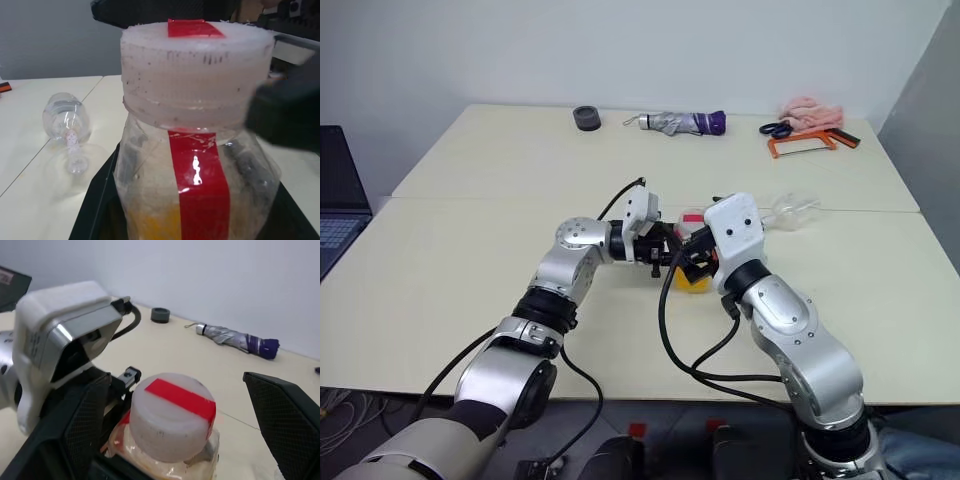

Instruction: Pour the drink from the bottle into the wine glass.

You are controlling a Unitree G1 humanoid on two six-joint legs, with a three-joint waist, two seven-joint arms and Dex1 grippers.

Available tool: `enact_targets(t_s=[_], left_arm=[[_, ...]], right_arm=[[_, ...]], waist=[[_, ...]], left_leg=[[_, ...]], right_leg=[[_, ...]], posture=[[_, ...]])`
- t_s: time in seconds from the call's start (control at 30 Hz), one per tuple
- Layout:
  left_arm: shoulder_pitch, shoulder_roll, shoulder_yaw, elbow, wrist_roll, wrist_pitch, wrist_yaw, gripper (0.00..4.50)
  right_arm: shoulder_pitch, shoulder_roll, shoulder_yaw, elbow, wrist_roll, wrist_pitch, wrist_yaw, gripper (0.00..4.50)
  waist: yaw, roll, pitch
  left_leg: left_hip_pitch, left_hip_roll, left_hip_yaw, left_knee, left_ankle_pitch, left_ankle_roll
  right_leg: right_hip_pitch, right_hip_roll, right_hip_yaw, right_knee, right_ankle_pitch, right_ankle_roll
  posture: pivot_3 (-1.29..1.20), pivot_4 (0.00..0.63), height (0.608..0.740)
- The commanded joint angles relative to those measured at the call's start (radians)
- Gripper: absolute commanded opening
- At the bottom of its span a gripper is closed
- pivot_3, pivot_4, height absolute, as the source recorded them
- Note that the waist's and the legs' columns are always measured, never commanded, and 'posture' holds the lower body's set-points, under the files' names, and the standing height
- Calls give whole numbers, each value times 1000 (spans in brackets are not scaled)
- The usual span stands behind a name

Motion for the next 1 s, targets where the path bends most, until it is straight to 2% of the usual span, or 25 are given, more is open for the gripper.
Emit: enact_targets(t_s=[0.03,0.1,0.27,0.43,0.47,0.6,0.77,0.83,1.0], left_arm=[[-33,-4,15,-13,-4,-30,3,1762],[-33,-4,15,-10,-3,-34,3,1762],[-32,-3,19,-10,-3,-36,4,1762],[-31,0,23,-21,-8,-26,-3,1762],[-33,1,23,-24,-12,-20,-11,1761],[-40,18,15,-41,-24,-2,-81,1758],[-38,33,14,-67,-29,12,-127,1757],[-32,31,24,-79,-31,19,-105,1740],[-8,36,26,-113,-36,44,-83,1733]], right_arm=[[16,53,-51,-7,20,-17,-11,4130],[26,71,-61,-3,27,-14,-3,3623],[42,71,-51,4,31,3,21,1881],[35,31,-18,22,32,-24,87,1869],[24,-2,-16,36,54,-50,153,1869],[-96,-249,-68,188,201,-165,606,1869],[-341,-420,-128,457,337,-111,906,1869],[-330,-425,-135,459,334,-115,889,1869],[-233,-384,-198,334,356,-104,768,3552]], waist=[[0,0,0],[0,0,0],[-1,0,0],[-1,0,0],[-1,0,0],[-2,0,0],[-13,2,1],[-15,2,1],[-13,1,1]], left_leg=[[0,0,0,0,0,0],[0,0,0,0,0,1],[0,0,0,0,-2,3],[0,0,0,0,-2,3],[0,0,0,0,-2,3],[1,-1,2,0,-2,4],[2,0,4,-1,-2,4],[1,0,3,-1,-2,4],[-1,2,1,-1,-2,4]], right_leg=[[0,0,0,0,0,0],[0,0,0,0,0,0],[0,0,0,0,0,0],[0,0,0,0,0,0],[0,0,0,0,0,0],[2,0,-1,-1,0,0],[2,3,-1,-1,0,0],[2,3,-2,-1,0,0],[1,-1,-2,-1,0,0]], posture=[[0,150,740],[0,150,740],[0,150,740],[0,150,740],[0,150,740],[0,150,740],[0,150,740],[0,150,740],[0,150,740]])
